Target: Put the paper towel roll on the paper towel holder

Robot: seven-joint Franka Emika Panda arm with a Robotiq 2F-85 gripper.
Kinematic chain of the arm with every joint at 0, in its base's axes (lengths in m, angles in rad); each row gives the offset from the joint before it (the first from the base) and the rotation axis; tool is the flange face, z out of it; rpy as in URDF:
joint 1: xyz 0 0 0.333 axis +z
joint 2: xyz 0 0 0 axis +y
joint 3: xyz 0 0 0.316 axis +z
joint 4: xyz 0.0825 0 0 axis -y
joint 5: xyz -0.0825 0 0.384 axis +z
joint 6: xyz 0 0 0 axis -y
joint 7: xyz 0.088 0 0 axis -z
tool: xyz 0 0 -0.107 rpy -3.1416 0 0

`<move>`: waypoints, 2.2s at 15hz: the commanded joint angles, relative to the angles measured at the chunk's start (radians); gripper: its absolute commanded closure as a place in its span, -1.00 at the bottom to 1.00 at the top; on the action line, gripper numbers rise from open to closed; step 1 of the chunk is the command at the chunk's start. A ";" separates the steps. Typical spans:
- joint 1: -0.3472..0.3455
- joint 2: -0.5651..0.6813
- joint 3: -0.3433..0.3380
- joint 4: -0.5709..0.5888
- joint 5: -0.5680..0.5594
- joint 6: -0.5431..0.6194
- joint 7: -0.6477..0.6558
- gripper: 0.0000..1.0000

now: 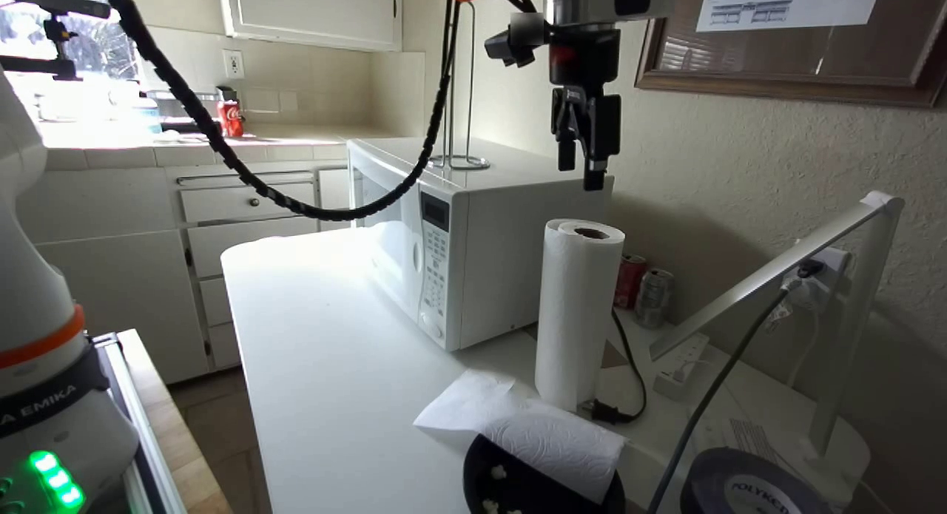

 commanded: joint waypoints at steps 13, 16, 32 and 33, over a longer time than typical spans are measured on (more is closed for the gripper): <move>-0.023 0.229 -0.026 0.098 0.074 0.065 -0.113 -1.00; -0.024 0.246 -0.022 0.109 0.100 0.069 -0.125 -0.91; -0.021 0.225 -0.018 0.163 0.119 -0.012 -0.134 0.94; -0.019 0.210 -0.016 0.169 0.118 -0.028 -0.137 0.94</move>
